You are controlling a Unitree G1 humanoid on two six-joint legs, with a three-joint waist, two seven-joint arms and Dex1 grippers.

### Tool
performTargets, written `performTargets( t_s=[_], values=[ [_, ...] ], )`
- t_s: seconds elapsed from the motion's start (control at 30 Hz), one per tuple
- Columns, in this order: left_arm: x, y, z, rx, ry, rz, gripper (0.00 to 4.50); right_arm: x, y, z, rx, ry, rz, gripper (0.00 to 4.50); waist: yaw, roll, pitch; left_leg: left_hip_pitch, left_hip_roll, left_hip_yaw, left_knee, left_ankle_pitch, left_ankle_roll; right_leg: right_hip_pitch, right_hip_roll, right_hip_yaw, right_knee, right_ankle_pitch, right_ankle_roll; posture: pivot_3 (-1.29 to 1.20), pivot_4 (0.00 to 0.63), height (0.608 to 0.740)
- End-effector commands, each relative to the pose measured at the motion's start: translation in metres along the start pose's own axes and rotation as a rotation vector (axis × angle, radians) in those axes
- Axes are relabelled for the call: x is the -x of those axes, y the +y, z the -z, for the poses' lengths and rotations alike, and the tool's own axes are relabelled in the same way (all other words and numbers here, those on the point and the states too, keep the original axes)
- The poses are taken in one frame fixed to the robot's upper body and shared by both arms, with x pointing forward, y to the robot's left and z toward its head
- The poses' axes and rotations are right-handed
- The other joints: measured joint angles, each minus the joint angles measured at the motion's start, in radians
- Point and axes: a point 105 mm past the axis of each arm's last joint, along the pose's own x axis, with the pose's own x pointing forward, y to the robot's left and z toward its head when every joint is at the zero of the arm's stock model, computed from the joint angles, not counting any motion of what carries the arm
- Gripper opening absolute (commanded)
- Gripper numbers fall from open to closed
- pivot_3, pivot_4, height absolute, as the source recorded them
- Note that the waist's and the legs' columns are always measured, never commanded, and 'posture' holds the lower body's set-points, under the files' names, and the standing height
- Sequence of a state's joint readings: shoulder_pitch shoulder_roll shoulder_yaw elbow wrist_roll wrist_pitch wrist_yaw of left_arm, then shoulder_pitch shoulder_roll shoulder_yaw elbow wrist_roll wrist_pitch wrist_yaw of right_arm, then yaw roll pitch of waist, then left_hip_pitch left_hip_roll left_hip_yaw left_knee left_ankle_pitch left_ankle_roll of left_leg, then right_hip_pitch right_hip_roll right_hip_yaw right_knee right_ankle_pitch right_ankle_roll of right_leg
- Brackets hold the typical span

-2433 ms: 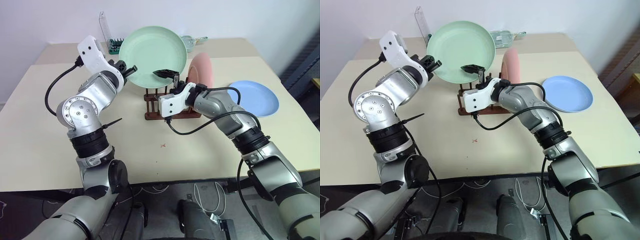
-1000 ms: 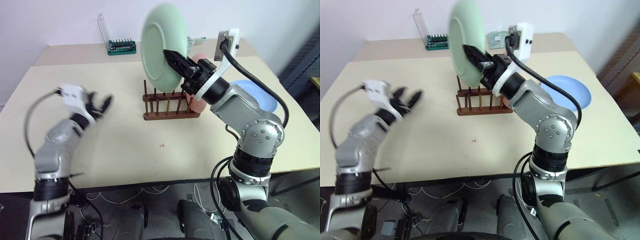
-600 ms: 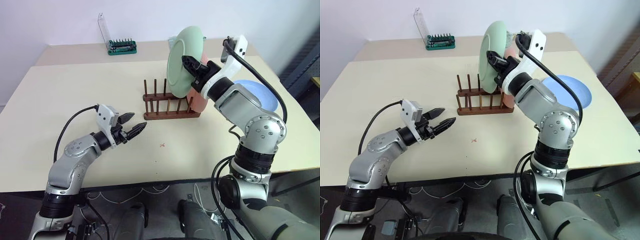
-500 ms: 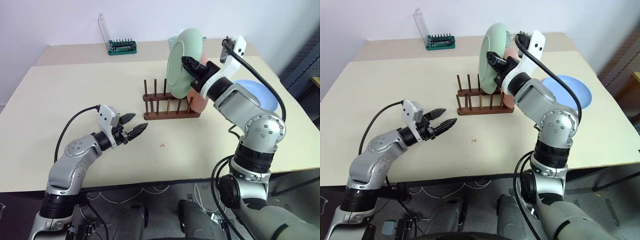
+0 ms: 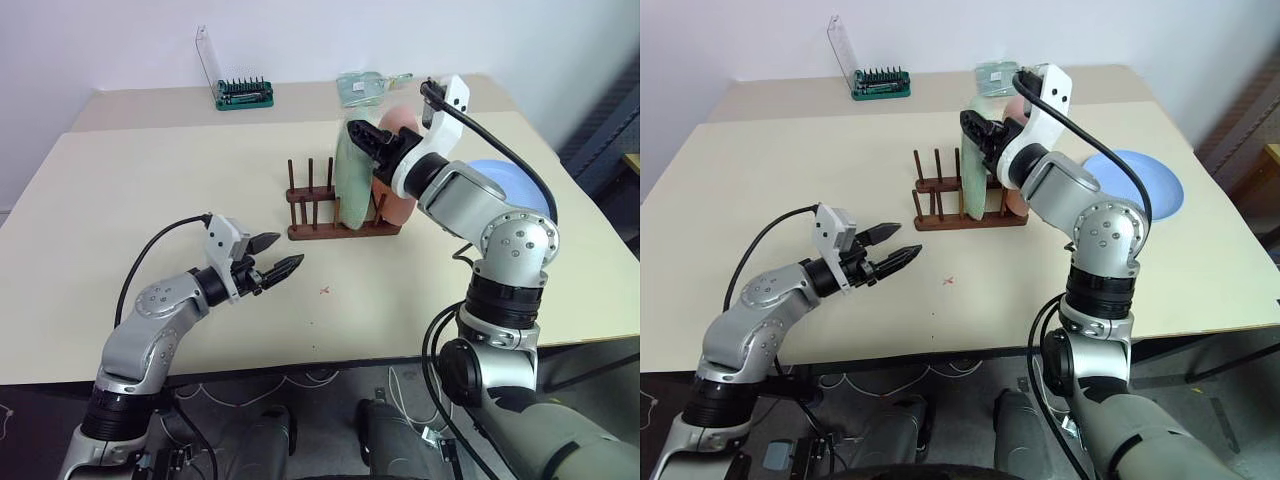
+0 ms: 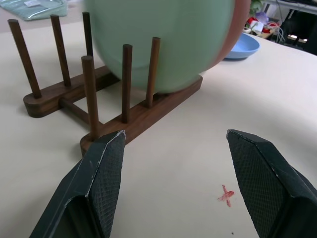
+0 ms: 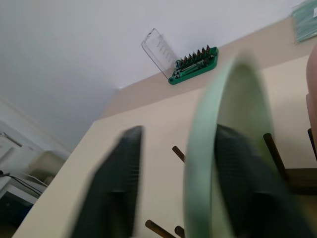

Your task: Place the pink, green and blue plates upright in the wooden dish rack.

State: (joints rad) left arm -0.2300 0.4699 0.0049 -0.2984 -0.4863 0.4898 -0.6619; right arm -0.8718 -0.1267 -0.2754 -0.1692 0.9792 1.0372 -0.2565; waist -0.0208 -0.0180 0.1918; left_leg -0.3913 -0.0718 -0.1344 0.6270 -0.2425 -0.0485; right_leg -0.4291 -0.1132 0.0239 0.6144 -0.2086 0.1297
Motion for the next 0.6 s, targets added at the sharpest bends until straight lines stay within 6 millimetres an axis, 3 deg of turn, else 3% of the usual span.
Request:
performTargets(
  t_s=[0.03,0.23,0.33,0.43,0.47,0.6],
  values=[
    [0.0,-0.006,-0.009,-0.036,-0.033,0.015,3.36,0.001,0.013,-0.016,0.066,-0.054,-0.035,4.07,0.0,0.0,0.0,0.0,0.0,0.0,0.0,0.0,0.0,0.0,0.0,0.0,0.0,0.0,0.0,0.0,0.15,0.74],
    [-0.002,-0.007,-0.009,-0.03,-0.036,0.023,3.36,0.007,0.028,-0.03,0.241,-0.107,-0.103,4.07,0.0,0.0,0.0,0.0,0.0,0.0,0.0,0.0,0.0,0.0,0.0,0.0,0.0,0.0,0.0,0.0,0.15,0.74],
    [-0.004,-0.008,-0.008,-0.029,-0.037,0.026,3.36,0.025,0.051,-0.054,0.568,-0.202,-0.209,4.07,0.003,0.002,0.001,0.0,0.0,0.0,0.0,0.0,0.0,0.0,0.0,0.0,-0.001,0.0,0.0,0.0,0.15,0.74],
    [-0.004,-0.008,-0.008,-0.029,-0.037,0.026,3.36,0.044,0.054,-0.074,0.735,-0.275,-0.257,4.07,0.003,0.002,0.001,-0.001,0.0,0.0,0.001,-0.001,0.001,0.001,0.0,0.0,-0.002,-0.001,0.001,0.0,0.15,0.74],
    [-0.004,-0.008,-0.008,-0.03,-0.037,0.028,3.36,0.052,0.049,-0.085,0.753,-0.299,-0.258,4.07,0.003,0.002,0.001,-0.001,0.0,0.0,0.001,-0.001,0.001,0.001,0.0,-0.001,-0.002,-0.001,0.001,0.0,0.15,0.74],
    [-0.006,-0.012,-0.006,-0.042,-0.023,0.064,3.36,0.091,-0.029,-0.123,0.904,-0.233,-0.022,4.07,0.021,0.0,0.001,-0.001,-0.001,-0.001,0.003,-0.001,0.002,0.005,-0.001,-0.002,-0.004,-0.001,0.002,0.0,0.15,0.74]
  ],
)
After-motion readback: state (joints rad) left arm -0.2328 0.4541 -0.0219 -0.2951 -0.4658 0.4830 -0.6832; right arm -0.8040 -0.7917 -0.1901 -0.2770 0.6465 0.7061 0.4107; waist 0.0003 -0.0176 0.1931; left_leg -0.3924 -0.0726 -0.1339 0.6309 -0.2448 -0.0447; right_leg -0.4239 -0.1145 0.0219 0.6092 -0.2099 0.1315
